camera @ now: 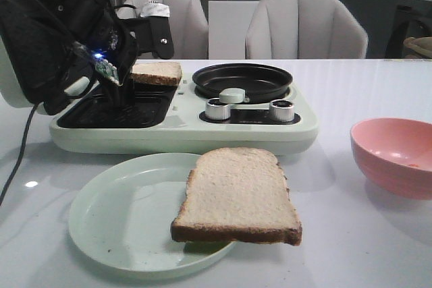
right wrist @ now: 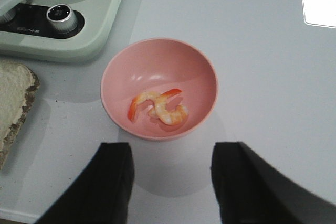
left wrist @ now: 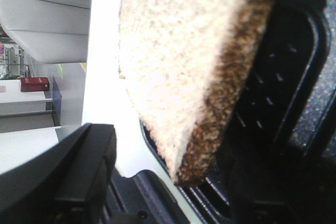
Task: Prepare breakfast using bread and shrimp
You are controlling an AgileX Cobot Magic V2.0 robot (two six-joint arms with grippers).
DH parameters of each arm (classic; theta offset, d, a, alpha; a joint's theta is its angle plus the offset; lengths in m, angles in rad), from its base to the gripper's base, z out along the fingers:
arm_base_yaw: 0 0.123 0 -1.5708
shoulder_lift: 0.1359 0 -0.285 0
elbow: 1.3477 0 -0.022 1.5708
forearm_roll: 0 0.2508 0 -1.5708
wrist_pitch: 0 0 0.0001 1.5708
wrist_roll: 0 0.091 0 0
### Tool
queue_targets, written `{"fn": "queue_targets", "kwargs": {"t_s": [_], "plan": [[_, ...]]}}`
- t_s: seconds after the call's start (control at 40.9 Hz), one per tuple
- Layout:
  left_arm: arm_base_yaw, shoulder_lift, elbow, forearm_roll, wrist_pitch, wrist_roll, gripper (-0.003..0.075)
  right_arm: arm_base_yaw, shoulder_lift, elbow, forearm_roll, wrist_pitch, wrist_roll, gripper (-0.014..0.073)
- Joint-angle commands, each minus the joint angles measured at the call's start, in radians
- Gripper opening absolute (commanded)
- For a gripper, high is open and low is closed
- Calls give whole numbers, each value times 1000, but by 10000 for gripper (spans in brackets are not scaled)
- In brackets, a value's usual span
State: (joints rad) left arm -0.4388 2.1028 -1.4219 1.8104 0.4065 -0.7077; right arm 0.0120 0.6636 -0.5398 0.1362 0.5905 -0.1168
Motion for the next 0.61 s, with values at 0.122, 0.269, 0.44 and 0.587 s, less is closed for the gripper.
{"fn": "queue_targets", "kwargs": {"t_s": [0.122,0.269,0.44,0.587], "plan": [[0,-172,34,47,30,-17,490,-1,4,-35,7,-72,-2,458],[-13,-291,120,47,17,-17,490,-1,4,-35,7,-72,-2,458],[-63,-474,297,47,19,-33,487,-1,4,-35,7,-72,-2,458],[-123,-643,470,-76,64,-43,469,-1,4,-35,7,-72,-2,458]]}}
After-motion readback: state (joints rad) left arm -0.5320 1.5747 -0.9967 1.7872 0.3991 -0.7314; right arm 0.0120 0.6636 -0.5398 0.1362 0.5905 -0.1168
